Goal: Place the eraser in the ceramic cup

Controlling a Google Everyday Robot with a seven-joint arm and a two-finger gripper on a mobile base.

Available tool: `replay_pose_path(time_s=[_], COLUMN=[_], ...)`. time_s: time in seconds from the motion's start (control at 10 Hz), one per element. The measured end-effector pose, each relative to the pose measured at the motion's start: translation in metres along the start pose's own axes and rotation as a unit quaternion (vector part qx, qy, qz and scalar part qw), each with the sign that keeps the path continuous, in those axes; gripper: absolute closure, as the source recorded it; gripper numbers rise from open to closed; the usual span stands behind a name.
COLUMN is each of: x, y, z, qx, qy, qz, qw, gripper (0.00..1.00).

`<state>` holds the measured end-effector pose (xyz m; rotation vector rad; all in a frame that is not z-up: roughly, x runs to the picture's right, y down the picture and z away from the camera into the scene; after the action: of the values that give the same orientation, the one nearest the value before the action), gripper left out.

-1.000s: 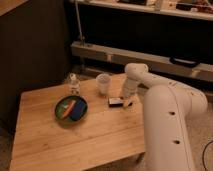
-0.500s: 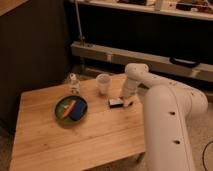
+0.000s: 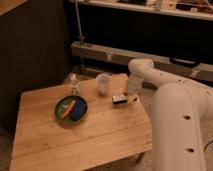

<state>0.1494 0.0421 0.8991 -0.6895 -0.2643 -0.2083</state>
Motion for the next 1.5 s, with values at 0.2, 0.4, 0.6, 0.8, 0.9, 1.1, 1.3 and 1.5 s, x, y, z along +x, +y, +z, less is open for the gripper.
replay_pose_path(time_s=[0.2,0.4,0.6,0.8,0.9,1.1,1.3,1.5], x=[0.005,0.011,0.012,0.012,0.012,0.012,0.013,0.019], y=[-0.006,-0.009,-0.013,-0.015,-0.017,-0.019,-0.022,-0.024], z=[-0.033,-0.053,-0.058,-0.059,-0.057,-0.054,-0.055,-0.055], qx=[0.021,0.034,0.042,0.044,0.044,0.044,0.063,0.085], qy=[0.011,0.018,0.021,0.022,0.021,0.012,-0.046,-0.163], qz=[-0.007,-0.013,-0.019,-0.024,-0.026,-0.032,-0.045,-0.058], qw=[0.9997,0.9992,0.9987,0.9985,0.9985,0.9984,0.9959,0.9813], gripper=[1.00,1.00,1.00,1.00,1.00,1.00,1.00,1.00])
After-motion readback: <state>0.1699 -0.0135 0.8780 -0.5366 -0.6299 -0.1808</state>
